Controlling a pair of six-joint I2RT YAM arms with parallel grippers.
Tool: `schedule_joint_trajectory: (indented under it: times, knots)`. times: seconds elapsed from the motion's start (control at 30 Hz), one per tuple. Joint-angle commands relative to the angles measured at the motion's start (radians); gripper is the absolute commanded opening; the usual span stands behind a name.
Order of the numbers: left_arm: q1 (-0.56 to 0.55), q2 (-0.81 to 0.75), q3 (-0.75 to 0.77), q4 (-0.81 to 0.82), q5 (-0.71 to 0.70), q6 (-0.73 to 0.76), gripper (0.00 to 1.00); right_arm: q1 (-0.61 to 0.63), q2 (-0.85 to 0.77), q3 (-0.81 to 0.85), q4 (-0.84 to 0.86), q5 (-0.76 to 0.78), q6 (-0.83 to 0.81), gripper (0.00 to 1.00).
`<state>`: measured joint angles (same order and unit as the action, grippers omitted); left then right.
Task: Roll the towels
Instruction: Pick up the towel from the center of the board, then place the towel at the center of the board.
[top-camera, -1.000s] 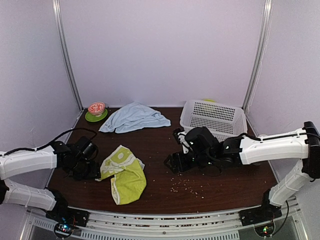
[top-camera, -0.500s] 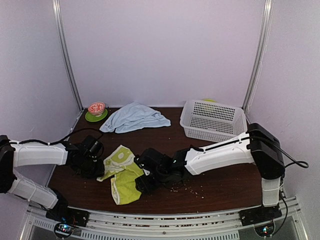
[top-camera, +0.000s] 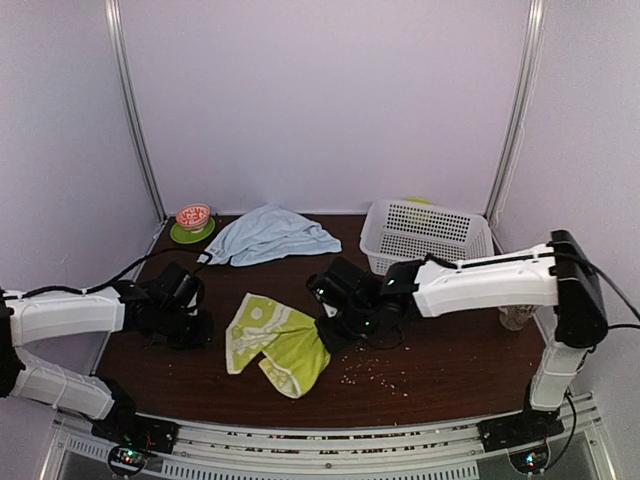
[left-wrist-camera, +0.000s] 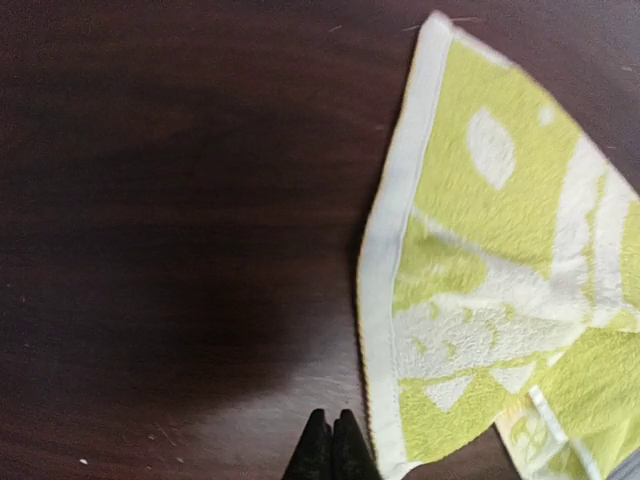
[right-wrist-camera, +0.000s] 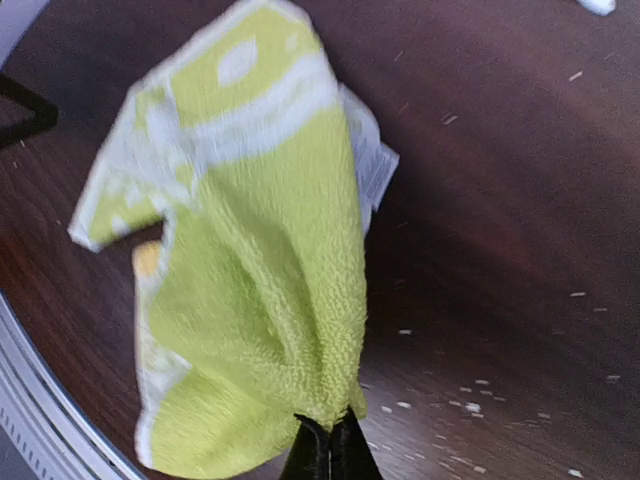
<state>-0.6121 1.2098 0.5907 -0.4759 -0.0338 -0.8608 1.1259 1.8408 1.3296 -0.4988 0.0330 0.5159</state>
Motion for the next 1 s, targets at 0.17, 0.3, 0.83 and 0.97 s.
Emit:
schedule_joint_trajectory:
  times: [0.17, 0.3, 0.83, 0.97]
  knots:
    - [-0.204, -0.088, 0.273, -0.024, -0.003, 0.017, 0.0, -0.102, -0.45, -0.016, -0.241, 0.117, -0.275, 0.0]
    - [-0.214, 0.028, 0.264, -0.008, -0.002, 0.011, 0.0, -0.172, -0.402, -0.122, -0.213, 0.068, -0.223, 0.0]
    - [-0.265, -0.065, 0.247, -0.088, -0.213, 0.005, 0.0, -0.072, -0.252, 0.109, -0.107, -0.031, -0.147, 0.0]
    - [-0.265, -0.081, 0.226, -0.098, -0.228, -0.005, 0.0, -0.083, -0.102, 0.161, -0.143, -0.052, -0.131, 0.01]
